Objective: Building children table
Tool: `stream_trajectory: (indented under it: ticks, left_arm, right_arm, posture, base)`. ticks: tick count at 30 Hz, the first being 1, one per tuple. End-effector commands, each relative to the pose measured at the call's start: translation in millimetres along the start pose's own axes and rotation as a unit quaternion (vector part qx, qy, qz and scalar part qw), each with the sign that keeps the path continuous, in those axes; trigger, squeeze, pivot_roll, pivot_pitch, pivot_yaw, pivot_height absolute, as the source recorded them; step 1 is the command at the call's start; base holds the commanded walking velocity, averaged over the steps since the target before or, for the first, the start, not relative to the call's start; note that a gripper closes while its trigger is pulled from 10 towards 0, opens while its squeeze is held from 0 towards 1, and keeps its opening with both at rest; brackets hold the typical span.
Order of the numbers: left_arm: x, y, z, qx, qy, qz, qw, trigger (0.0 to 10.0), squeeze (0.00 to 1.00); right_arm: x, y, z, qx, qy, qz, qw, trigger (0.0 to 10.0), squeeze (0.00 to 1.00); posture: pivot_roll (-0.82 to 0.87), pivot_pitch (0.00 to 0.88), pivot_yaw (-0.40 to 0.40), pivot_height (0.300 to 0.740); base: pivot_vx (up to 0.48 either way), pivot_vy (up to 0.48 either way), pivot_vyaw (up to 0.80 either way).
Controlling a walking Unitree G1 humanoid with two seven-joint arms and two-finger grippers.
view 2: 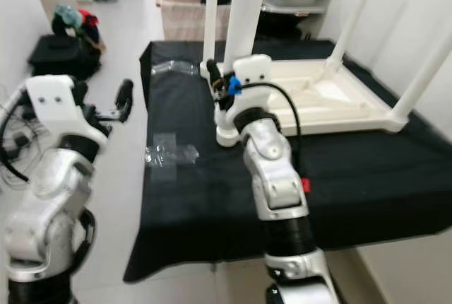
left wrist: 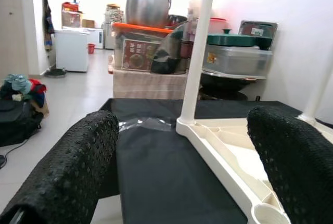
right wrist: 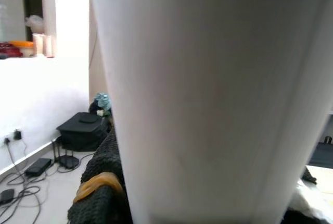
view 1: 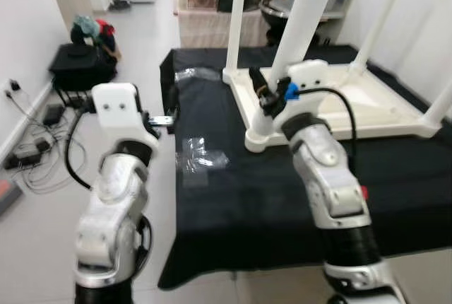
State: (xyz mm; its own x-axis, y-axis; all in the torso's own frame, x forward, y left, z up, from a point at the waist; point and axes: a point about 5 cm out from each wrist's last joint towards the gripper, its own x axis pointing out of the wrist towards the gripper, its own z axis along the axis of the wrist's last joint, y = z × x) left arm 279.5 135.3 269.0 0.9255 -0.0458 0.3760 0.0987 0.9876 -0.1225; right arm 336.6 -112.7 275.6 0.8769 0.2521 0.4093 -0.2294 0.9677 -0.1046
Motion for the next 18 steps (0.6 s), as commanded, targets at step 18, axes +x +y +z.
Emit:
stream_trajectory:
  ticks: [18]
  left_arm:
    - [-15.1,-3.0,-12,-0.006,0.045,-0.031,0.998,10.0,0.0]
  right_arm:
    - [51.1,-15.1,-5,0.121,0.028,0.095,0.988,10.0,0.0]
  posture:
    - [0.03,0.2,-0.07,0.74]
  base:
    - [0.0,0.0,0.0]
